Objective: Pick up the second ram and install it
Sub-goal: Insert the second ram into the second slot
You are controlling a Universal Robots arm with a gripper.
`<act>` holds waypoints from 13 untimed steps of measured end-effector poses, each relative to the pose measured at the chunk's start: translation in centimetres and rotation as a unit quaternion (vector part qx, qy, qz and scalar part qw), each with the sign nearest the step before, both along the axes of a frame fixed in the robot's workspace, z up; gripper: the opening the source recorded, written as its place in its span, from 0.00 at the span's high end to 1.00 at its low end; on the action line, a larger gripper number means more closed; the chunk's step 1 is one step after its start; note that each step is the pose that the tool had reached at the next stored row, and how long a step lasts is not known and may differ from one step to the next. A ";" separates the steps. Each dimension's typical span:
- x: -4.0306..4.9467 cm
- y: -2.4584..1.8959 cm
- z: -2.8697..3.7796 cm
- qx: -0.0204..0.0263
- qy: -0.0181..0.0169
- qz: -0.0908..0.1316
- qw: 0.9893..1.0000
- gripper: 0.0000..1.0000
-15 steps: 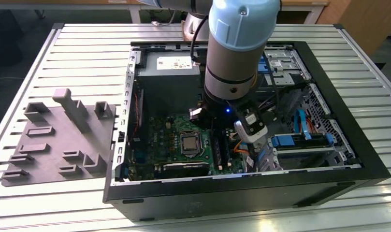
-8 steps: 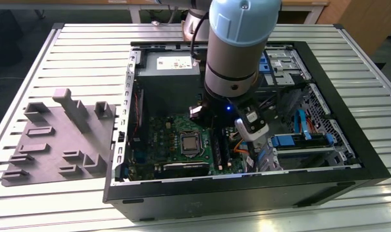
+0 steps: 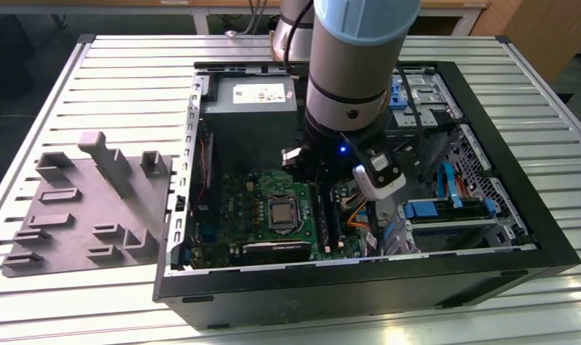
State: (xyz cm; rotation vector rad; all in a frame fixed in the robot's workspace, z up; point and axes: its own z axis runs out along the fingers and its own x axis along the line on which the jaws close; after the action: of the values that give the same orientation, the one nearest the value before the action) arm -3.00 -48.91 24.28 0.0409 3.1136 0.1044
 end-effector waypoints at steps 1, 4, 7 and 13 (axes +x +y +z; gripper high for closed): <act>0.00 0.00 0.15 0.000 0.000 0.000 1.000 0.81; 0.00 0.00 0.21 0.000 0.000 0.000 1.000 0.81; 0.00 0.00 0.23 0.000 0.000 0.000 1.000 0.81; 0.00 0.00 0.23 0.000 0.000 0.000 1.000 0.83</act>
State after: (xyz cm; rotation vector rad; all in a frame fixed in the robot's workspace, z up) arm -3.00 -48.91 24.50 0.0409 3.1134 0.1044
